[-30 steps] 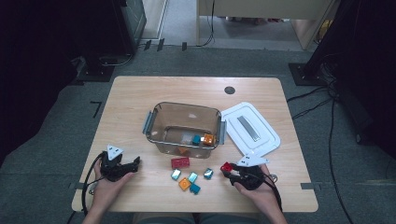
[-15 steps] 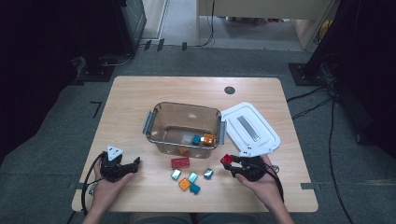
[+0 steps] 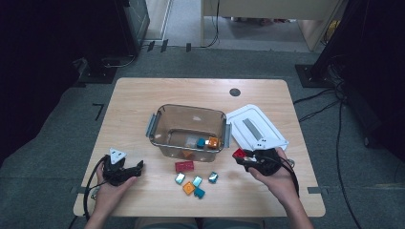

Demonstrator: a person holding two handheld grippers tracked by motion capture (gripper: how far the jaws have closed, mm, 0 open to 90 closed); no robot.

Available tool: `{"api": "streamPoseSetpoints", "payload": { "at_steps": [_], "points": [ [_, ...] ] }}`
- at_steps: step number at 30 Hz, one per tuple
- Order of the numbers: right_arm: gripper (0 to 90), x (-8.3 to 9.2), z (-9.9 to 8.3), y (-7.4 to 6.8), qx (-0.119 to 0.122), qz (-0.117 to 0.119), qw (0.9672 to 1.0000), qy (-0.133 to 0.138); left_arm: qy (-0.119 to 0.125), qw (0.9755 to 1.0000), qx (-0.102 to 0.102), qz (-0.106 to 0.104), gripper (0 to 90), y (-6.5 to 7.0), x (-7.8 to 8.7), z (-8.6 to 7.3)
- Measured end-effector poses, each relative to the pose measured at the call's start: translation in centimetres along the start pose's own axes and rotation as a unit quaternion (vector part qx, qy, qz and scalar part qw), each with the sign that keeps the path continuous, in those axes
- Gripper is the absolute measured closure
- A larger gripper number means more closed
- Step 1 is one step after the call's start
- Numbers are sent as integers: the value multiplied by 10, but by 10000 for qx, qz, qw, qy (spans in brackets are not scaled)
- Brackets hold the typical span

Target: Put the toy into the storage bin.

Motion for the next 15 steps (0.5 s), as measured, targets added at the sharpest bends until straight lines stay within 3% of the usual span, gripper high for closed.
{"api": "streamPoseSetpoints", "payload": {
  "at_steps": [9, 15],
  "points": [
    [601, 11, 22, 10, 148, -6, 9999, -8, -2, 10000, -2, -2, 153, 0, 0, 0],
    [602, 18, 43, 9, 278, -51, 9996, 75, 3, 10000, -6, -19, 153, 1, 1, -1]
  ]
}}
Point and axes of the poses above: each handheld gripper's, and its own axes: x roughly backward along the jaws, z roughly out of its top, y roughly to its right, the point moved 2 cm from there along -x, roughly forward along the jaws, and after that the axes turned 13 degrees about -z, right-handed, at the moved point
